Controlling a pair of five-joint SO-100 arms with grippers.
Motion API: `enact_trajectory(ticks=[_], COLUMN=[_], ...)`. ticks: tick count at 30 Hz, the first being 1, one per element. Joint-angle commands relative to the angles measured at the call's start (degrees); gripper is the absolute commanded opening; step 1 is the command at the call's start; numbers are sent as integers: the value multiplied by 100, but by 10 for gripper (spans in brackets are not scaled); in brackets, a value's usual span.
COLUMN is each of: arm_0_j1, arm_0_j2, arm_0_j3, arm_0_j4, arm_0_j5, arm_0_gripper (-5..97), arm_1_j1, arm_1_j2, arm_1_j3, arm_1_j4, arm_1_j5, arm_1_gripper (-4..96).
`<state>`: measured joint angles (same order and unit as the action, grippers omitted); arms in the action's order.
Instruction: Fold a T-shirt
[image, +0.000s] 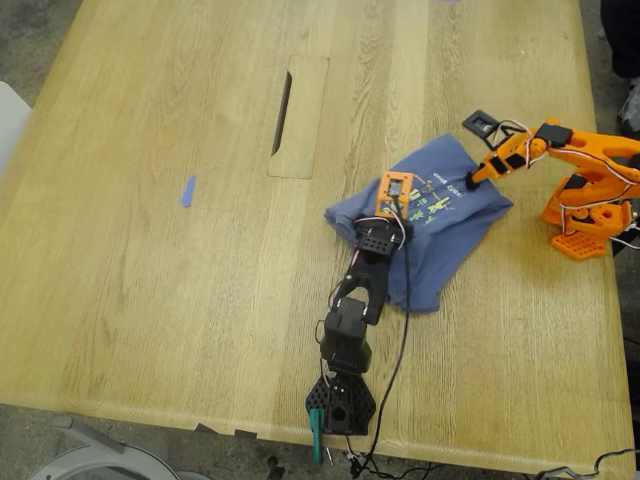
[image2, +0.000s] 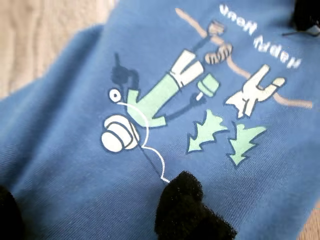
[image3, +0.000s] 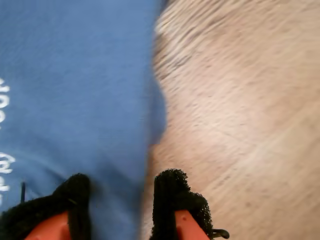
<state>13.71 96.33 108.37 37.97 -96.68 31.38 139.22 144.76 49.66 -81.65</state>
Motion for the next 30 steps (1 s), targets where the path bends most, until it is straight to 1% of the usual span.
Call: enact_trajectory(ticks=[1,5,11,18,19,21,23,25,30], arm_0_j1=[-352,-563,-1107,-2329,-2540,-2988,-3437,-3902,-5273], arm_0_j2=[896,1107,1450,2707,2900,3270,3586,3841,4236], arm_0_j3=[-264,-519,-475,1028,1248,1652,1995,2232,2540], arm_0_j4=[211,396,501,580,589,598,598,598,598], arm_0_j5=[-26,-35,-53,-44,-62,-79,-105,-141,-281], arm_0_gripper=[467,469,470,438,427,396,352,311,166], arm_1_j1=[255,694,1441,2566,2733,3067,3410,3797,5001], arm_1_j2=[185,202,501,1178,1274,1468,1608,1705,1863], arm_1_j3=[-422,-835,-905,-369,-290,-141,-35,35,202], arm_1_j4=[97,299,448,545,562,633,686,721,659], arm_1_j5=[-53,-88,-105,-167,-185,-229,-290,-316,-396], arm_1_gripper=[195,191,179,152,143,86,57,8,2])
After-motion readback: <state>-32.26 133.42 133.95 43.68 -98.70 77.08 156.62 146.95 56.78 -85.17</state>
